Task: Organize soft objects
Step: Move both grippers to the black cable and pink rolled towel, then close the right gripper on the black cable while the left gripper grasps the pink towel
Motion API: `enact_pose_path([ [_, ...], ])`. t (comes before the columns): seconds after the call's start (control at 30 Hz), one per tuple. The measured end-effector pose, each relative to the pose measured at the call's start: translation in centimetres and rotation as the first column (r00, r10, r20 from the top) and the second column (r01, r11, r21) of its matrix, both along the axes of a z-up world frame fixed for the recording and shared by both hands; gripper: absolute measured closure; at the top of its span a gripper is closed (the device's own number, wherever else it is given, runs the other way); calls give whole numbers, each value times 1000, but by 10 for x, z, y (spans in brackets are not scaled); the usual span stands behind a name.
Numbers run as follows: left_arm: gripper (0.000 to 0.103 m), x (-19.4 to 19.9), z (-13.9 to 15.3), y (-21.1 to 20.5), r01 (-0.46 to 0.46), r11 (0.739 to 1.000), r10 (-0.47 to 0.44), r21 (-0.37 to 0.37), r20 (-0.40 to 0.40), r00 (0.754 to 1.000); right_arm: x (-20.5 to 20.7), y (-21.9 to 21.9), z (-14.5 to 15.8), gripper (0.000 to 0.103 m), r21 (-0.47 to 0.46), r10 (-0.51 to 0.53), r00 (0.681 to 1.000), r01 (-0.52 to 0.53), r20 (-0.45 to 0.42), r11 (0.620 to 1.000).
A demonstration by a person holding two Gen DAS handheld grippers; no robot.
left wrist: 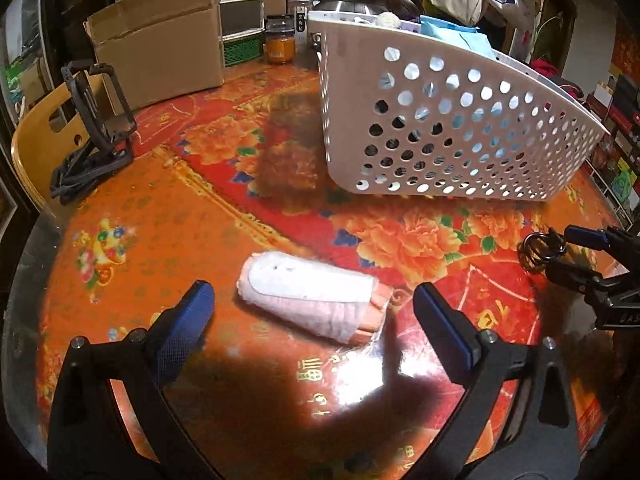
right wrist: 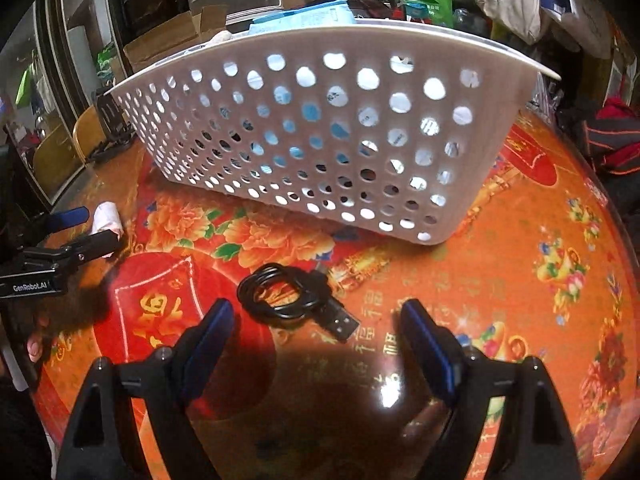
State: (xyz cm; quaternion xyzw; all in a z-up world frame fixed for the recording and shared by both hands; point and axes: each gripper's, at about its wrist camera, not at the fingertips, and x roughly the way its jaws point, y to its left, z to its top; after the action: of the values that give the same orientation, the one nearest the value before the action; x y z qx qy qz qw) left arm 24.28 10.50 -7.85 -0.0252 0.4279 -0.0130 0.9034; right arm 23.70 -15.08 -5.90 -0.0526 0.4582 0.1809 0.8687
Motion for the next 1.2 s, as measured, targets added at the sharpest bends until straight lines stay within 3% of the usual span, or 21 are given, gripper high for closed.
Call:
enact_pose_path([
  [0.23, 4, 6, -7, 2, 1, 1000, -1, -26, -33, 999, 1, 15, -2, 19, -42, 50, 999, -50, 7, 998],
  [0.53, 4, 10, -11, 0, 14, 998, -17, -57, -49, 999, -2, 30, -1, 44, -82, 71, 997, -67, 39, 994],
  [0.6, 6, 10, -11, -2, 20, 998, -23, -58, -48, 999, -2, 30, 0, 56, -85, 70, 997, -67, 44, 994],
  [0.67, 11, 9, -10, -4, 21, 998, -23, -53, -46, 999, -3, 32, 0, 56, -89, 69, 996, -64, 48, 994],
  [0.73, 27, 8, -8, -3, 5, 999, -7, -39, -42, 999, -2, 34, 0, 56, -87, 70, 996, -66, 47, 994],
  [0.77, 29, 7, -8, -3, -1, 1000, 0, -28, -40, 999, -1, 35, 0, 56, -84, 69, 997, -65, 46, 994],
  [1.0, 34, 0, -4, 4, -2, 998, 1, -61, -17, 1000, -3, 34, 1, 56, -92, 65, 997, -60, 52, 994],
  [1.2, 34, -13, 5, -7, 4, 999, -3, -32, 35, 999, -3, 30, 2, 57, -68, 61, 997, -57, 52, 996],
])
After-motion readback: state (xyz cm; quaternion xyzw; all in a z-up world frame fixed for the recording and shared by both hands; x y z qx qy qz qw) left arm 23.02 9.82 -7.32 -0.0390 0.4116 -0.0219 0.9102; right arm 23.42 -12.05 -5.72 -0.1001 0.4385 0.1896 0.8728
